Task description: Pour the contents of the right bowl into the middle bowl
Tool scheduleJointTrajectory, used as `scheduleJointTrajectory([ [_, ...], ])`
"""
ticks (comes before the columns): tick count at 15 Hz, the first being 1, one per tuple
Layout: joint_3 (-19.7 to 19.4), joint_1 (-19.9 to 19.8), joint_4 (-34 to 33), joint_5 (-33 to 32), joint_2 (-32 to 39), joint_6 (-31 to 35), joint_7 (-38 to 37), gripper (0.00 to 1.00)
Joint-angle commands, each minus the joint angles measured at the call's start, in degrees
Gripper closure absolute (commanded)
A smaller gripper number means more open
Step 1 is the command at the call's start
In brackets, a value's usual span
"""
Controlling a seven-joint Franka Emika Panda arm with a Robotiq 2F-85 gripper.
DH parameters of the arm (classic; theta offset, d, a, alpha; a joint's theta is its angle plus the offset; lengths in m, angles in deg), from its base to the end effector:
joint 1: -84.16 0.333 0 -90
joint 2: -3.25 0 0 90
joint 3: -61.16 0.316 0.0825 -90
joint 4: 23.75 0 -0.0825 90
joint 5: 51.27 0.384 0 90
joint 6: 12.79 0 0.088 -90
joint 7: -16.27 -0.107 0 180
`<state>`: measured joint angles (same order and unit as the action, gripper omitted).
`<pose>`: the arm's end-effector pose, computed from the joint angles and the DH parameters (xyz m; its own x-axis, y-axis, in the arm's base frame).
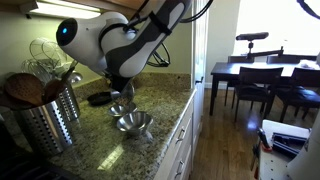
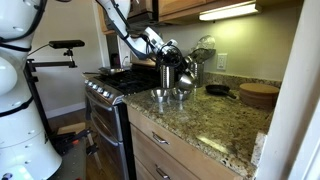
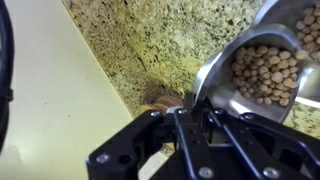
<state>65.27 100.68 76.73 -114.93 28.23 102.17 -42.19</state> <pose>0.6333 0.1764 0.3339 0.8979 0.1253 0.4220 -0.2237 -0.6957 0.6826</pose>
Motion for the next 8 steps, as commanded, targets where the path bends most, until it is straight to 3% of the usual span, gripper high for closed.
scheduleJointTrajectory([
  [1,0.4,0.8,-0.4,-2.5,-0.5,-3.0,-2.4,0.91],
  [8,1.6,1.2,0.8,-4.2,-1.1,-5.5,-3.9,0.92],
])
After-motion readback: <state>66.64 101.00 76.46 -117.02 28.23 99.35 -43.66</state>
